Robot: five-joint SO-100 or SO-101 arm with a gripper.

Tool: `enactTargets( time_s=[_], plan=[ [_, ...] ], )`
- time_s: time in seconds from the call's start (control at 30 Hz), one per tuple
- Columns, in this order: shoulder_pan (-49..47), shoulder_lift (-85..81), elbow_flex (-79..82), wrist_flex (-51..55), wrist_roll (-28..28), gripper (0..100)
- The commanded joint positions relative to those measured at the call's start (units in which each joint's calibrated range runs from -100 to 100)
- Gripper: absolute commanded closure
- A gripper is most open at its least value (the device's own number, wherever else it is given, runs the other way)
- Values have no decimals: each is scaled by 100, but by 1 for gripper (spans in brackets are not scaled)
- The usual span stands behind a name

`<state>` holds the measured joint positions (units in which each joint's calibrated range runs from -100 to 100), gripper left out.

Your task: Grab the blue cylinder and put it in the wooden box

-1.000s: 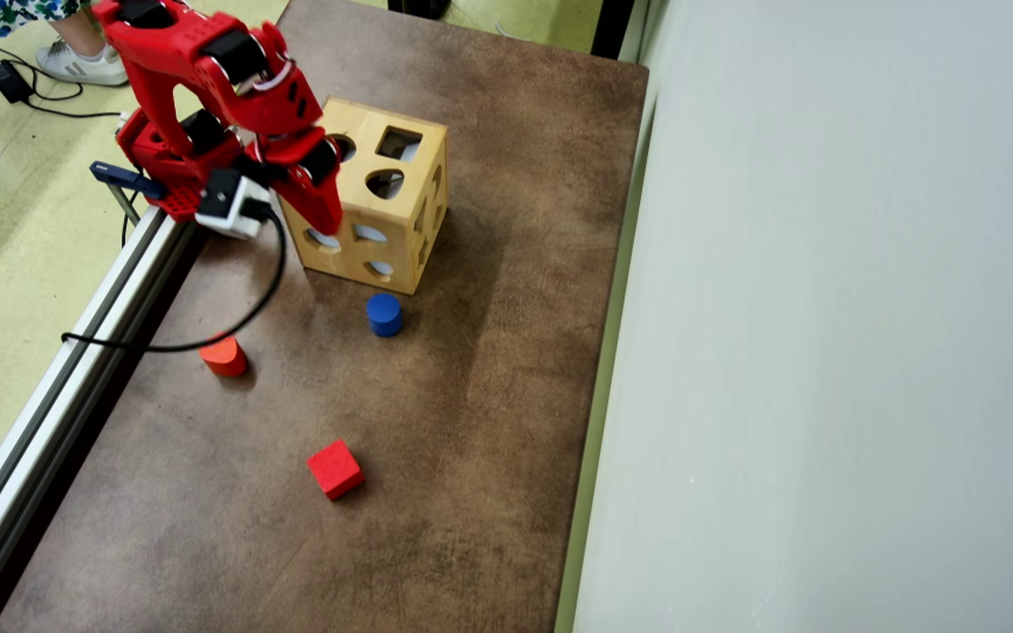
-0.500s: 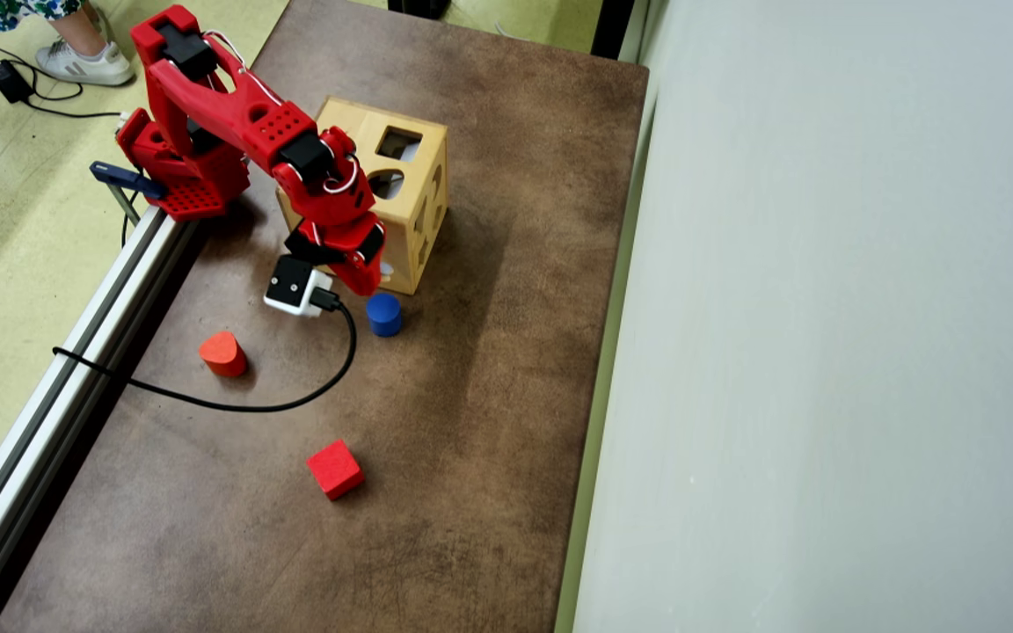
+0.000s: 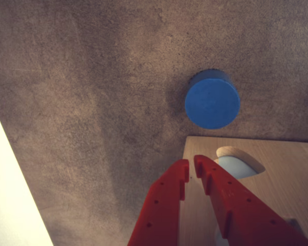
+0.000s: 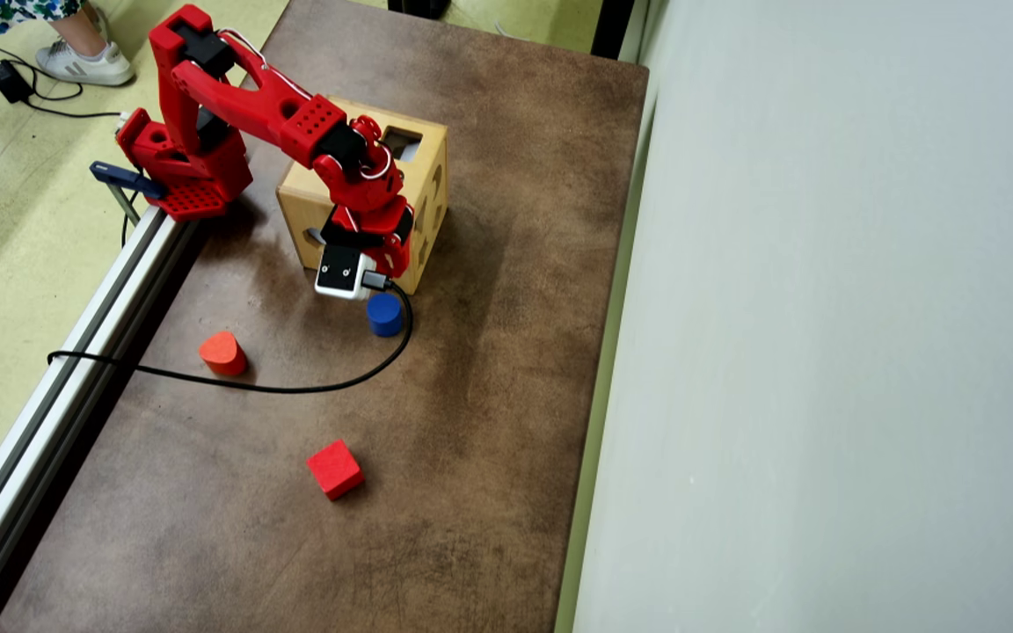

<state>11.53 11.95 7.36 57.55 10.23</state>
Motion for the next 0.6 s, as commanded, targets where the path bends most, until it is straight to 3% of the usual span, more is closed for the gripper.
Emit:
enactTargets(
  time_s=[0.0,0.57],
  plan=[
    [-9,-2,-137,-73,20,96],
    [72,593,-217,144,10,81]
  ],
)
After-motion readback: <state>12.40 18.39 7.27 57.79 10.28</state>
